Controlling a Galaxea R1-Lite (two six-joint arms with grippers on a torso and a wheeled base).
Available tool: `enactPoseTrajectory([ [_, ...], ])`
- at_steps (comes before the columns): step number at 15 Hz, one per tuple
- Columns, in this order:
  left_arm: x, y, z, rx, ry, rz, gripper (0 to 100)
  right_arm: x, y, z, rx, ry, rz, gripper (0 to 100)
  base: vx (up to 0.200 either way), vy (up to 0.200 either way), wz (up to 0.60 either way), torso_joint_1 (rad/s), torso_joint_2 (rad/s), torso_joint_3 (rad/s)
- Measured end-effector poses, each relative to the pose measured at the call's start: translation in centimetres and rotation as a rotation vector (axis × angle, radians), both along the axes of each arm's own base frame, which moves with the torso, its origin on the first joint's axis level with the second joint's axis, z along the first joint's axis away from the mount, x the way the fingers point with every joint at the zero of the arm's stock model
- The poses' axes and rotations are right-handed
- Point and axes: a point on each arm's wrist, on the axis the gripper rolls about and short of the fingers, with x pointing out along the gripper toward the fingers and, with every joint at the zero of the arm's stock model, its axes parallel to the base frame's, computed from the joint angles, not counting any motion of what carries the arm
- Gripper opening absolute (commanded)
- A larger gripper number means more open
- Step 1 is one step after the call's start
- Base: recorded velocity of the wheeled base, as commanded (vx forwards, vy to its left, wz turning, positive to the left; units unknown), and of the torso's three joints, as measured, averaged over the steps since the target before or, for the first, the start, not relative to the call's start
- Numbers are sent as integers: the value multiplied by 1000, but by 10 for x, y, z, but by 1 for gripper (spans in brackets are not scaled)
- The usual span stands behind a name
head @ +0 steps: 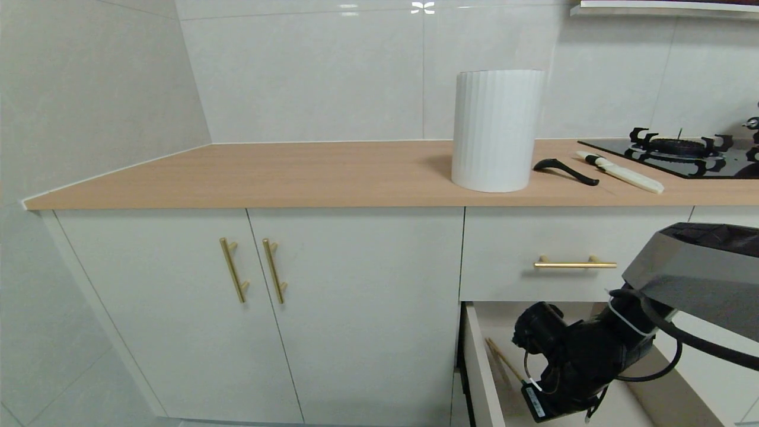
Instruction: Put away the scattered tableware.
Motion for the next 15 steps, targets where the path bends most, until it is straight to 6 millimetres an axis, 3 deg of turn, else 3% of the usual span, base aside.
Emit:
enactPoseTrajectory([
  [6, 0, 0, 0, 0, 0, 0, 100, 0, 0, -1, -7, 1, 0, 0, 0, 0, 0, 0, 0, 0],
  [7, 0, 0, 0, 0, 0, 0, 100, -1, 0, -1, -7, 2, 0, 100, 0, 0, 0, 0, 0, 0],
  [15, 0, 0, 0, 0, 0, 0, 100, -1, 0, -1, -6, 2, -1, 100, 0, 0, 0, 0, 0, 0],
])
